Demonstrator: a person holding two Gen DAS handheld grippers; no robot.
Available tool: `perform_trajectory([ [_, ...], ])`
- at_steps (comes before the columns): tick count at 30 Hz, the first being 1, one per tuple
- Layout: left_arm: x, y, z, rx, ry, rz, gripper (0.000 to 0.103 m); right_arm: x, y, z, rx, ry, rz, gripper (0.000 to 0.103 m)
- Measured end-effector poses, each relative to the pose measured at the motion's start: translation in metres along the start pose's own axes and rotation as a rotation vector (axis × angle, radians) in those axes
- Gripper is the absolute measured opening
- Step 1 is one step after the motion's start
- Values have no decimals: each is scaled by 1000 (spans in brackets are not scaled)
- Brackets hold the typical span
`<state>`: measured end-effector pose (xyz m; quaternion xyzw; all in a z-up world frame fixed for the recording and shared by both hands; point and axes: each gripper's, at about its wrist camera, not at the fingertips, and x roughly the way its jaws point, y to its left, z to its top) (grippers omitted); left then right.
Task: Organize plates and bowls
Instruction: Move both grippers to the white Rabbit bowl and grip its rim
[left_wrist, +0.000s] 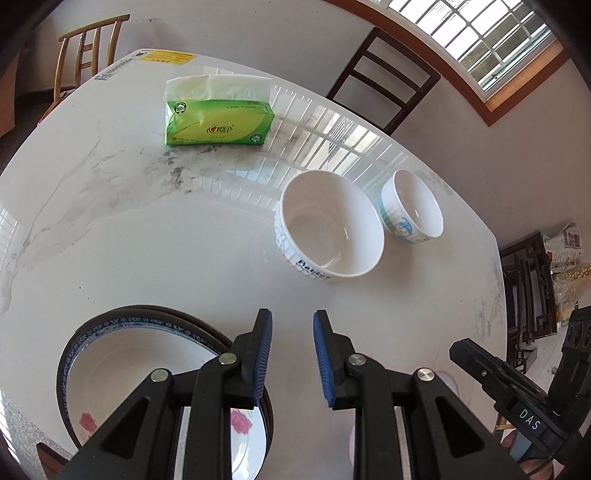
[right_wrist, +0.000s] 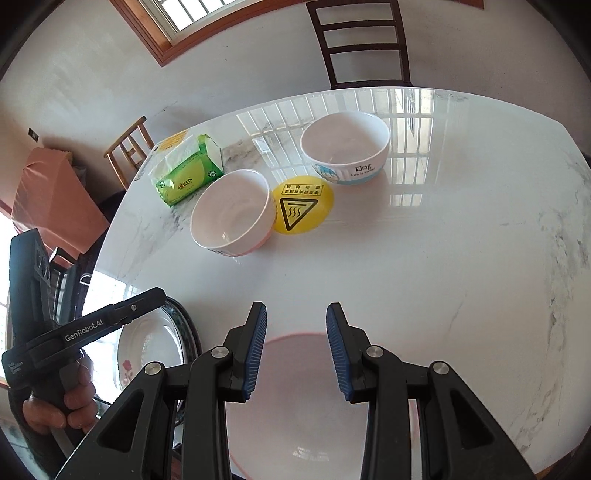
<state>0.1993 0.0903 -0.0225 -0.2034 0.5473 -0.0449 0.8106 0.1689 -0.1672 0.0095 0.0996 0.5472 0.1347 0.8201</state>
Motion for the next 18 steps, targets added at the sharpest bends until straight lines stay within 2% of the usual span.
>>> perform_trajectory([
  [9,22,6,37,-47,4,-1,23,38,15,37,-5,78,18,32],
  [18,44,1,56,-55,5,3,23,65,29,69,-11,89,0,30],
])
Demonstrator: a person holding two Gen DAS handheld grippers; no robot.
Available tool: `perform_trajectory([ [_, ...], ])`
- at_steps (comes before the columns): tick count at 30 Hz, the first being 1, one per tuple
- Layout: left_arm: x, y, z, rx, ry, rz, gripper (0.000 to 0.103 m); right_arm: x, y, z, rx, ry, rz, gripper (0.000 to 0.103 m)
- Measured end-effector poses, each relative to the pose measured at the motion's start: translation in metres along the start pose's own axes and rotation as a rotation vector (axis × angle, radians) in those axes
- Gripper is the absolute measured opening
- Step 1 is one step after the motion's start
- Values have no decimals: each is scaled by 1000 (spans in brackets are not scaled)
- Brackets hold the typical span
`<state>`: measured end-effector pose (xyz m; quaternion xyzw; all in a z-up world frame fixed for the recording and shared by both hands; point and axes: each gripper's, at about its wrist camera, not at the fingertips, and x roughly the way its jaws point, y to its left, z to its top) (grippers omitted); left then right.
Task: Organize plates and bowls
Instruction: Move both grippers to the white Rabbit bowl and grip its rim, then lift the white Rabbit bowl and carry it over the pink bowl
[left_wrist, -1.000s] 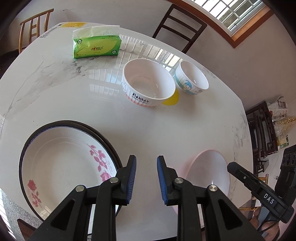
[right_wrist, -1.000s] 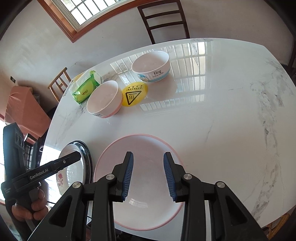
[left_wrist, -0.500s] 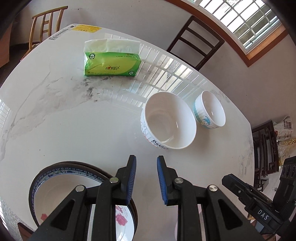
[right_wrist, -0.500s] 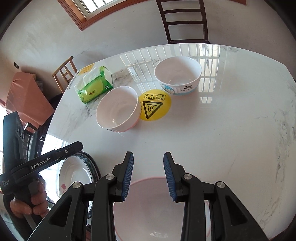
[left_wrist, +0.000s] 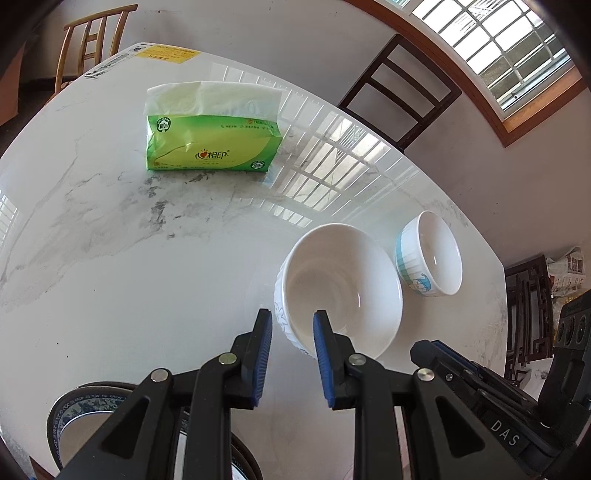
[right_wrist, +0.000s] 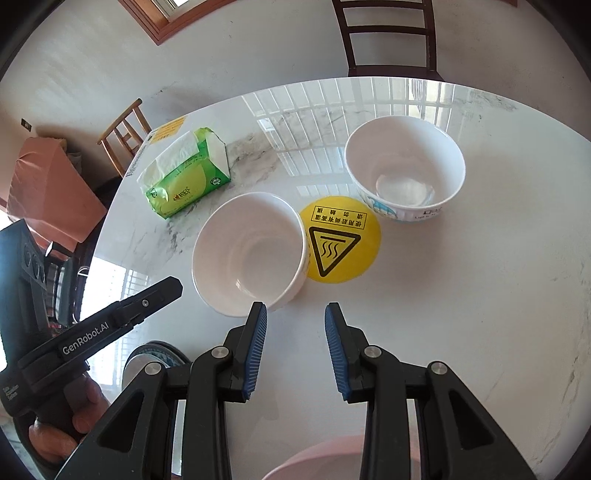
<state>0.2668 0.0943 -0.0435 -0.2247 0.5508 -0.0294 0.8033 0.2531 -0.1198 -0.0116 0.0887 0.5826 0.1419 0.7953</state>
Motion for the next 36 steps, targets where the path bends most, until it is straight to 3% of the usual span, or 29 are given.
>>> perform_trajectory([
  [15,40,-5,8,12,50,27,23,51,3,21,20,57,-45,22],
  [26,51,-9,2,49,49,50,23,63,-2,19,29,63,-33,16],
  [30,52,-9,2,55,44,66,17,63,-2,20,39,60,-34,16],
  [36,52,-9,2,56,40,63,16,63,-2,20,40,58,-34,16],
])
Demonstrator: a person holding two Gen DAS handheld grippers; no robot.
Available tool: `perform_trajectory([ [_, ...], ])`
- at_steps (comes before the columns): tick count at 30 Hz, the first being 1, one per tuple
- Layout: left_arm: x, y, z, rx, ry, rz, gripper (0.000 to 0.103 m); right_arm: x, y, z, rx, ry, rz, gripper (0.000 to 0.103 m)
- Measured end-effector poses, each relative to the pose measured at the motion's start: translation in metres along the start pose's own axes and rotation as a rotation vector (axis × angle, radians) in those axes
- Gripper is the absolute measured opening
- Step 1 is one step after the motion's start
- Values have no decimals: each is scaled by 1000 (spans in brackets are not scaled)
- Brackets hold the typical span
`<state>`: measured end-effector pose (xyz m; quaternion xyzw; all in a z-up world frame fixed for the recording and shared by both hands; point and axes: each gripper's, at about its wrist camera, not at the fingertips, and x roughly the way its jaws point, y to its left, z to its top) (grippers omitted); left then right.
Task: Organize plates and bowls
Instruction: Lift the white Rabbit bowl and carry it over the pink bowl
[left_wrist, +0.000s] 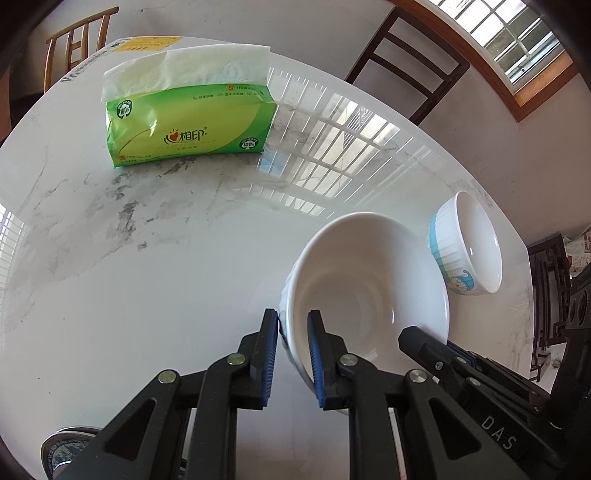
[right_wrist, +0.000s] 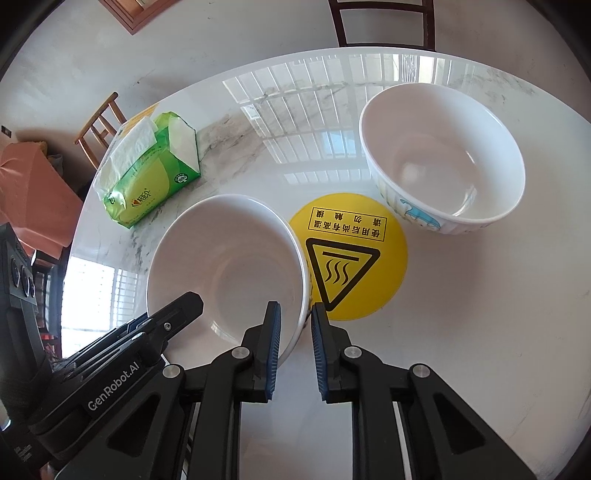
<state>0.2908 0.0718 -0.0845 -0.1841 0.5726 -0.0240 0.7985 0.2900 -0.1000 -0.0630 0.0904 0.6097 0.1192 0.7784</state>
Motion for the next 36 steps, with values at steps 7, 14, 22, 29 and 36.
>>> perform_trajectory([
  [7,1,0,0,2,6,2,16,-1,-1,-2,2,-3,2,16],
  [14,-3,-2,1,5,5,3,16,-5,0,-4,4,-6,5,16],
  [22,-18,-4,2,18,-15,3,16,-21,6,-8,-10,-24,9,16],
  [29,-35,-8,1,34,-28,3,16,-40,12,-14,-19,-41,14,16],
  [36,-56,-19,-8,61,-50,8,16,-66,16,-28,-31,-66,20,16],
])
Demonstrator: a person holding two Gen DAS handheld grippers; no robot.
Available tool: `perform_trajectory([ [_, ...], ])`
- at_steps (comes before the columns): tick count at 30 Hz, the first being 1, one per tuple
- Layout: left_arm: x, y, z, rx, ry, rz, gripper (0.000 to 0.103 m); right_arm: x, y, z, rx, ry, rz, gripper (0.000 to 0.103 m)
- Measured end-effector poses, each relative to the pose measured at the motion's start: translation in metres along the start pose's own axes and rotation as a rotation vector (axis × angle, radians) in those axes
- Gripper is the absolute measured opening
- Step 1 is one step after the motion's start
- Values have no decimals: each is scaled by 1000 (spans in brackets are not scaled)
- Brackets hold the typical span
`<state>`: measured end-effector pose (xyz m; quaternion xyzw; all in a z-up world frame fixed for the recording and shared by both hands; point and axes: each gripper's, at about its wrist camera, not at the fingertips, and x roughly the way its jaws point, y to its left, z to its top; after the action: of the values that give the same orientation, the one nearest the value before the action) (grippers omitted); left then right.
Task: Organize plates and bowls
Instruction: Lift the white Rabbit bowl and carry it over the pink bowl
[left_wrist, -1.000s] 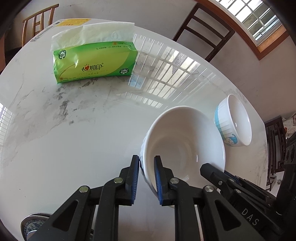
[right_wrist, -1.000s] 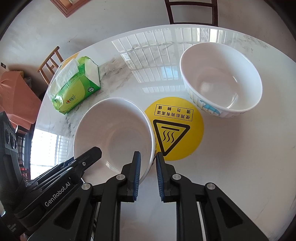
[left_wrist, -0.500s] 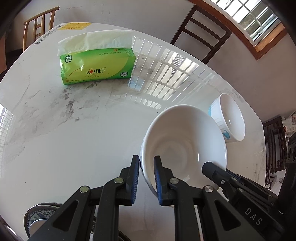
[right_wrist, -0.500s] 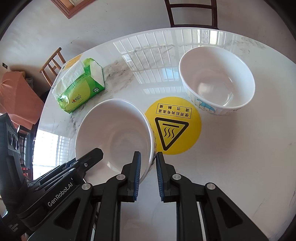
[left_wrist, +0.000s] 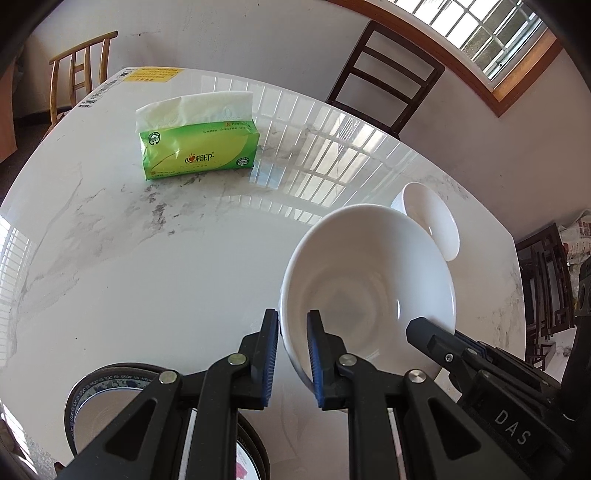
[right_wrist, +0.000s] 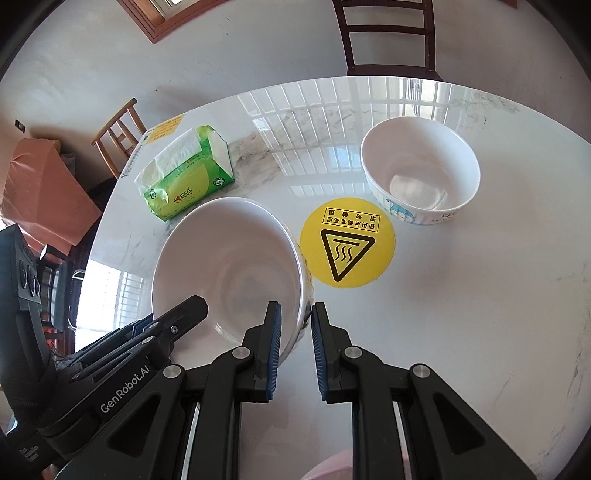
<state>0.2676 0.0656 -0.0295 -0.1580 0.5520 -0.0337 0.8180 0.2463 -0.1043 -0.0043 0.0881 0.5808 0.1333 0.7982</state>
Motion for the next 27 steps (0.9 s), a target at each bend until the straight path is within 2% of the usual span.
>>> perform_trajectory([
  [6,-15,-14,-12,15,1,-7,16,-26,1,-14,-14,-25,0,16],
  [13,-32,-29,-40,31,9,-35,16,-58,-4,-31,-18,-64,-3,16],
  [19,-46,-54,-64,80,7,-49,16,-86,-17,-53,-10,-96,-12,17],
  [27,-47,-84,-94,148,47,-59,16,-106,-43,-87,20,-114,-33,17],
])
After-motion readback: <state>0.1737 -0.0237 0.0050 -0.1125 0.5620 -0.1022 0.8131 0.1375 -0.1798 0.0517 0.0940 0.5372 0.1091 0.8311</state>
